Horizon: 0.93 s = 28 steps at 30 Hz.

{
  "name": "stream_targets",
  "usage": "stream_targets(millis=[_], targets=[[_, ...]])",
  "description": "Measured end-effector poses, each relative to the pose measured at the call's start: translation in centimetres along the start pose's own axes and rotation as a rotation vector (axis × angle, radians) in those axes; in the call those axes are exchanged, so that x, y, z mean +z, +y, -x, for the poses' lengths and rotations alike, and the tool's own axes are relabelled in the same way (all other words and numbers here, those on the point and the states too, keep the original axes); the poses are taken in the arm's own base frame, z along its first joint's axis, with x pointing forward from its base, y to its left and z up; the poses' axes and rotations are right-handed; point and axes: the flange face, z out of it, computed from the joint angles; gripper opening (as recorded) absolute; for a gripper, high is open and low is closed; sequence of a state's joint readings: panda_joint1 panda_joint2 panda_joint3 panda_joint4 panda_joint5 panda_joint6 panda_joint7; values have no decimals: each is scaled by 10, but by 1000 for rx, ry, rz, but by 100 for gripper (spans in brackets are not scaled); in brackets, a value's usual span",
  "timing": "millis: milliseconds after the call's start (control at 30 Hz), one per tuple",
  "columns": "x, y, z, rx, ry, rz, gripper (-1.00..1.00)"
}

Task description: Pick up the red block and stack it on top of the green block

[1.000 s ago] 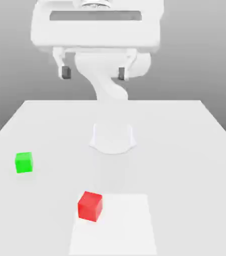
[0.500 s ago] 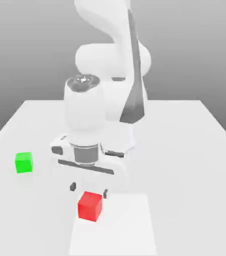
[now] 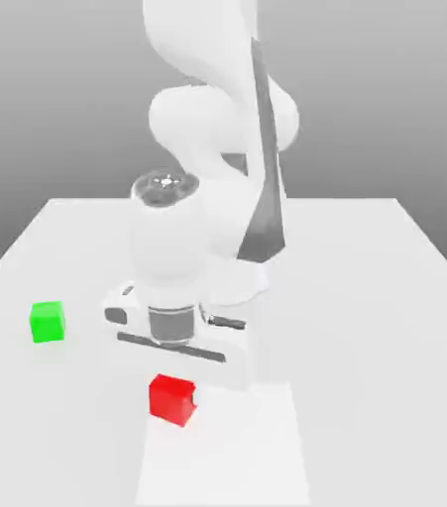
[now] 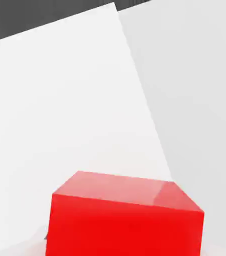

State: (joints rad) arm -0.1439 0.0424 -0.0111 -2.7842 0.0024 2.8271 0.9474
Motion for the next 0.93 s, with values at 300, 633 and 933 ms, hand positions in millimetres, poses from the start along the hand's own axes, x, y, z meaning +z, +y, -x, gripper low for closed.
stream_targets(millis=[300,633,933], targets=[[-34,141,-99,619,26,15,-100],[-36,305,-121,1276,-1,-3,-100],[17,307,-119,1286,0,-2,100]])
